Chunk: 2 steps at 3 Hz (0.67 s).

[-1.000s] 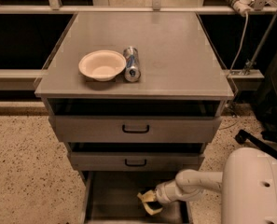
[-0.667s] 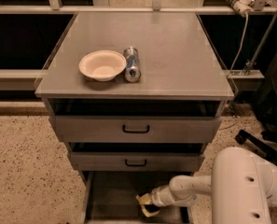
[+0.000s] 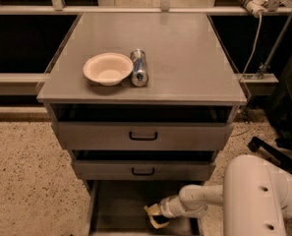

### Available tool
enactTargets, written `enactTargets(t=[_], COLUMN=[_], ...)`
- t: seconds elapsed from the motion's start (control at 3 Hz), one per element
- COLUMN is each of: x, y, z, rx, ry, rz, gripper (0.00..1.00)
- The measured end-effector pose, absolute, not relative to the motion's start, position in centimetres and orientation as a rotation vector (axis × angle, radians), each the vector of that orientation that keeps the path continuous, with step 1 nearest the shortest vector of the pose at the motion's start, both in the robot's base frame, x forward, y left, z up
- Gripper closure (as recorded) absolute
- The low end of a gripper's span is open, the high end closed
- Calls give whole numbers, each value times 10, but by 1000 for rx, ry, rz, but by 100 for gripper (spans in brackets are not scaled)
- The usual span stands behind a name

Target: Place sponge into bottom drawer

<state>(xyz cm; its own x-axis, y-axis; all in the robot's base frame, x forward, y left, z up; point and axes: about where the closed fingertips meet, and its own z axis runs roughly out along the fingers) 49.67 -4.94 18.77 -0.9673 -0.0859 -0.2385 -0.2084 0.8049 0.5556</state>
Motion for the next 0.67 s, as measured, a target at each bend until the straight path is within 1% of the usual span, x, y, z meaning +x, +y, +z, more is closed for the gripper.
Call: enactTargets(t=[0.67], x=[497], y=[-49], z=[188], rx=[-230], ry=[2790], rz=[893], gripper=[35])
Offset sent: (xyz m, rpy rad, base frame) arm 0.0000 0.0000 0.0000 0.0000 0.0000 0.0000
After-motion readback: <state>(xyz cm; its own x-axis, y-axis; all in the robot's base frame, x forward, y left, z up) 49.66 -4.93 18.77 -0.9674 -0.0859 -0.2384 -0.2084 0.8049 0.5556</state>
